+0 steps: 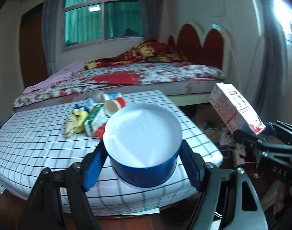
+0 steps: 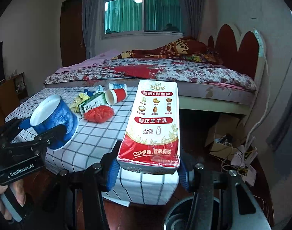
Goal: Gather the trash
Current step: 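Carry the cup and carton to the black bin and release both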
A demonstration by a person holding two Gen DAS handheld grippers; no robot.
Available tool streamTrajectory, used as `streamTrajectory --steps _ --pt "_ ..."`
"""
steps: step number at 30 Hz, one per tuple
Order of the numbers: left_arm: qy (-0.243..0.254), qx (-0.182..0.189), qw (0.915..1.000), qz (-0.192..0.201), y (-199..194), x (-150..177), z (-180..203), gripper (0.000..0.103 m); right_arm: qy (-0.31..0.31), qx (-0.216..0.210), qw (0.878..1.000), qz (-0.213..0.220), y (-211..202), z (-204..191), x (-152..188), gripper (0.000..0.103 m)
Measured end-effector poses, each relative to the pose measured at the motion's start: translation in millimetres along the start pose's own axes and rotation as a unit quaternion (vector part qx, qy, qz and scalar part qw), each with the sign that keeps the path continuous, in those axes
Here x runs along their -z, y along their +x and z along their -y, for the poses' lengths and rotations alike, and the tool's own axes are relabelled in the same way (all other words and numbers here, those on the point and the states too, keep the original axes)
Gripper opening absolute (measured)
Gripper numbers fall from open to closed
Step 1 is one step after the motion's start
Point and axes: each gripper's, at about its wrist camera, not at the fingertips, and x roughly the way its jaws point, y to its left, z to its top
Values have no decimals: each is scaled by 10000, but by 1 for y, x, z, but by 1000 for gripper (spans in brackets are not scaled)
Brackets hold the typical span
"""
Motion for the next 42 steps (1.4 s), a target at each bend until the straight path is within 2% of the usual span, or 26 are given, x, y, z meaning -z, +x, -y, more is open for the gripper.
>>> streamTrajectory --steps 7,16,23,34,36,37,38,39,40,42 --pt "228 623 9978 -66 3 8 43 75 151 180 9997 -20 -32 34 31 54" --pt "624 1354 9882 -361 15 27 103 75 257 616 9968 -451 -47 86 75 54" --pt "921 1974 9725 -820 34 52 144 75 309 597 9929 -982 -37 121 118 54" --pt "1102 2388 9486 -1762 77 98 184 76 202 162 9813 -1910 8 159 180 54" --pt "1065 2500 9436 -1889 82 104 189 78 262 -72 9769 -2120 18 167 188 54" --pt "1014 2555 9413 -1960 86 105 190 83 240 -43 9747 -2224 25 172 193 55" --pt "907 2671 9362 -2096 91 108 190 87 298 119 9728 -2294 30 179 198 75" --pt "779 2670 9368 -2121 91 111 188 93 461 236 9700 -2374 35 188 204 98" --pt "722 2602 9395 -2106 93 111 184 97 619 225 9685 -2402 38 197 209 100" --pt "633 2294 9483 -2099 91 115 178 97 812 404 9652 -2454 39 208 215 100"
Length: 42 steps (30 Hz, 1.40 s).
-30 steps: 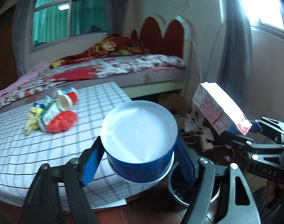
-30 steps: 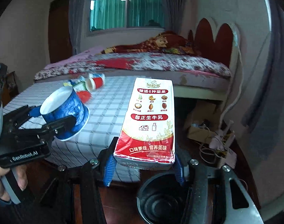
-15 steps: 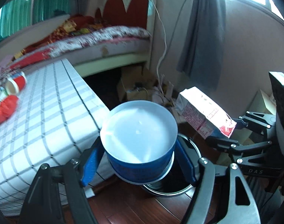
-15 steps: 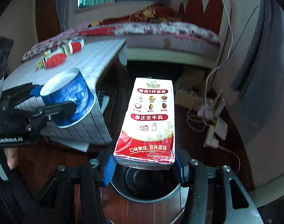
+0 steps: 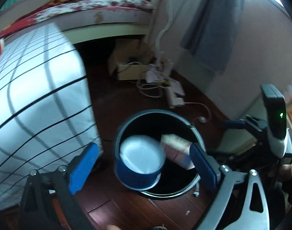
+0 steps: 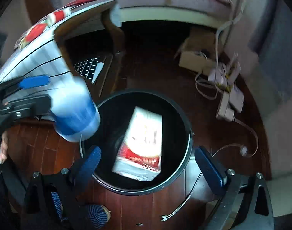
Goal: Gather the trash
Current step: 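Carry the cup and carton to the black bin and release both, then move both tools back over the table items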
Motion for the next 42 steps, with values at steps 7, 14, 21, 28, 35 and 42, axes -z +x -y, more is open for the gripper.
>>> streamTrajectory --steps 7,14,21,28,35,42 --pt "6 -924 9956 127 -3 8 -5 102 386 372 9986 -9 4 0 6 100" --pt "68 -1002 9948 181 -7 3 -5 102 537 380 9978 64 3 -11 7 102" --pt "97 -1058 9939 287 -12 -6 -11 102 388 353 9984 214 -14 -26 -2 102" --pt "31 -1295 9908 396 -32 -9 -20 102 256 348 9980 460 -39 -47 -18 102" --pt "-225 -1634 9846 585 -60 -6 -40 102 -106 323 9963 786 -61 -85 -40 102" --pt "-594 -1850 9772 853 -95 -2 -70 103 -435 98 9943 965 -72 -128 -62 102"
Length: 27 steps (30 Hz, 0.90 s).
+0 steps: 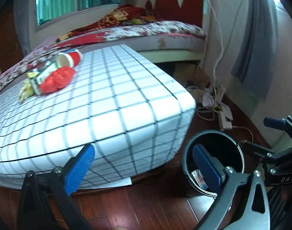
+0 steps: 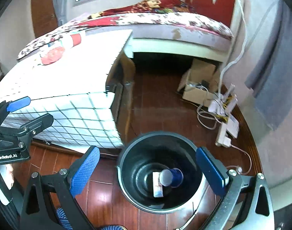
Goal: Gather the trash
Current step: 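Move both tools back over the table items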
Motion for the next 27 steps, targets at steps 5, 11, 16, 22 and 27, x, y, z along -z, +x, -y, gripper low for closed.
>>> streamTrajectory --steps 5,11,16,22,27 --pt "-308 -258 9990 175 -16 -6 -38 103 -264 -259 9991 185 1 -37 -27 102" --pt "-697 -694 9946 328 -33 -5 -96 103 -565 -661 9958 290 10 -88 -61 102" --pt "-991 -1058 9889 331 -38 -4 -146 103 -873 -1063 9898 383 22 -140 -96 102" --pt "-1230 -1400 9819 346 -33 -11 -201 103 -1231 -1279 9824 588 44 -195 -141 101" --pt "-1451 -1579 9762 321 -14 -23 -248 102 -1447 -1344 9785 598 75 -224 -177 95"
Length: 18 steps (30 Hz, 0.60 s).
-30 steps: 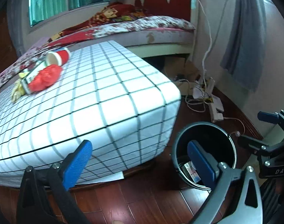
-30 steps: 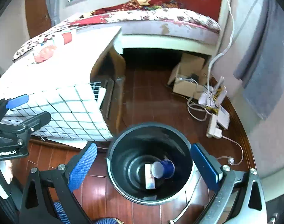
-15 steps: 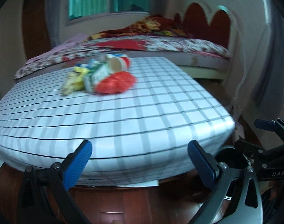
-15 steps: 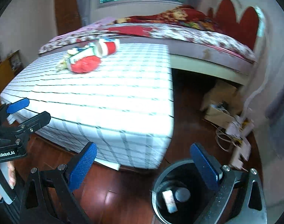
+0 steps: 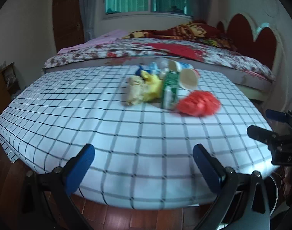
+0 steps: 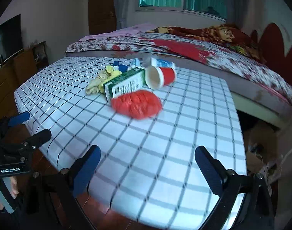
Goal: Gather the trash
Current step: 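Grasp the beige cloth with the left tool while the right tool grasps the red plastic bag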
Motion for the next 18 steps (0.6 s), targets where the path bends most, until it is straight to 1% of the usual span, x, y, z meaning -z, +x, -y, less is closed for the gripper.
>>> streamTrajectory --steps 4,5,7,8,10,12,13,14,15,17,18 --pt "-89 22 9999 -117 29 -14 -14 100 -10 -84 9999 -112 40 -3 -25 92" --pt "-89 -12 9999 -138 38 -18 -16 98 -1 -112 9998 -152 47 -3 -29 91" --pt "-130 55 9997 -195 51 -25 -20 89 -16 -159 9995 -257 70 -4 -39 88" --pt "-179 93 9995 -252 59 -29 -22 87 -21 -164 9994 -297 79 -4 -43 87" --pt "-231 175 9991 -318 71 -36 -24 85 -3 -177 9992 -367 96 -4 -49 86" --pt "-200 185 9990 -345 84 -44 -23 84 -36 -178 9988 -448 110 -3 -54 86" --pt "-180 181 9990 -357 89 -48 -23 83 -68 -194 9986 -481 117 -2 -55 84" --pt "-176 173 9990 -372 94 -52 -23 82 -80 -201 9984 -520 124 -1 -57 76" --pt "-175 168 9989 -405 100 -56 -24 79 -70 -182 9983 -541 128 2 -59 70" --pt "-216 192 9985 -465 114 -65 -26 76 -7 -96 9988 -472 134 7 -64 68" --pt "-226 197 9983 -499 120 -68 -27 74 47 -42 9989 -456 136 11 -66 65"
